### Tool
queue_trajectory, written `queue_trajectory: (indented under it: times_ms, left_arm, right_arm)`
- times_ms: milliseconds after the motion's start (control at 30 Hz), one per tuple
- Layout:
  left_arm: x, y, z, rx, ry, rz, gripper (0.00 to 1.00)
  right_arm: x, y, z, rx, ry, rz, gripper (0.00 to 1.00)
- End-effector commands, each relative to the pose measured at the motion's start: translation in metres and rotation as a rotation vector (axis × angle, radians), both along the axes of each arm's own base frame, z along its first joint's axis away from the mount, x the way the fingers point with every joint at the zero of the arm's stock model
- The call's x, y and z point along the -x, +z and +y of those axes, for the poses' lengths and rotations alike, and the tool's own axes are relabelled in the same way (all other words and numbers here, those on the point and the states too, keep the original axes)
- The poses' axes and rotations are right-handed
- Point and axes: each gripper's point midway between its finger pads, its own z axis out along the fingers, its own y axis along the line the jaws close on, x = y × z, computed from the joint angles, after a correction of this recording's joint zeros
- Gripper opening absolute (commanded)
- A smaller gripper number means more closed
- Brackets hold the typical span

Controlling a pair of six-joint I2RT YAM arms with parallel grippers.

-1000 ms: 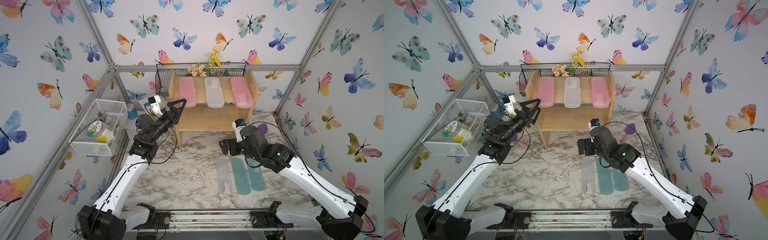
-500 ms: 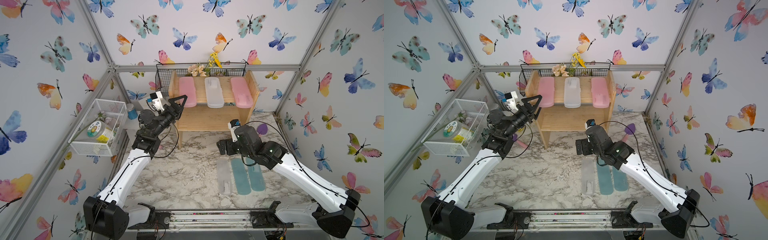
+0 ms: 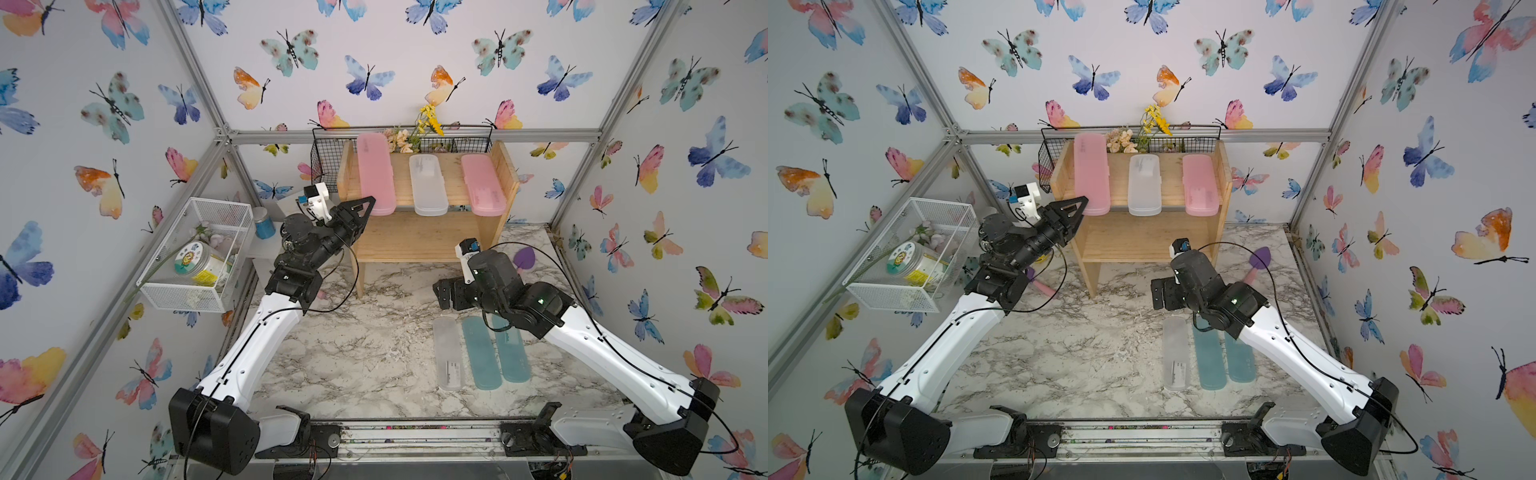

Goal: Remove the pencil cases from the shelf
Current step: Pick up the pencil case from the shelf.

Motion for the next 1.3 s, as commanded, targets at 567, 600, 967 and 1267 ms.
queue_trajectory:
  times_ms: [567, 600, 967, 1267]
  left_arm:
    - [0.111, -0.034, 0.01, -0.432, 0.17, -0.389, 0.07]
    - [0.118, -0.038, 0.01, -0.448, 0.182, -0.398, 0.07]
    - [0.142, -0.065, 0.023, -0.513, 0.238, -0.376, 0.06]
    - [0.146, -0.069, 0.021, -0.54, 0.253, -0.379, 0.03]
  right_arm:
    - [0.025, 0.159, 0.062, -0.393, 0.334, -0.196, 0.99]
    - [0.024, 0.161, 0.069, -0.404, 0.353, -0.188, 0.99]
    - [0.016, 0.179, 0.132, -0.519, 0.449, -0.172, 0.99]
    - [0.011, 0.154, 0.171, -0.498, 0.439, -0.122, 0.99]
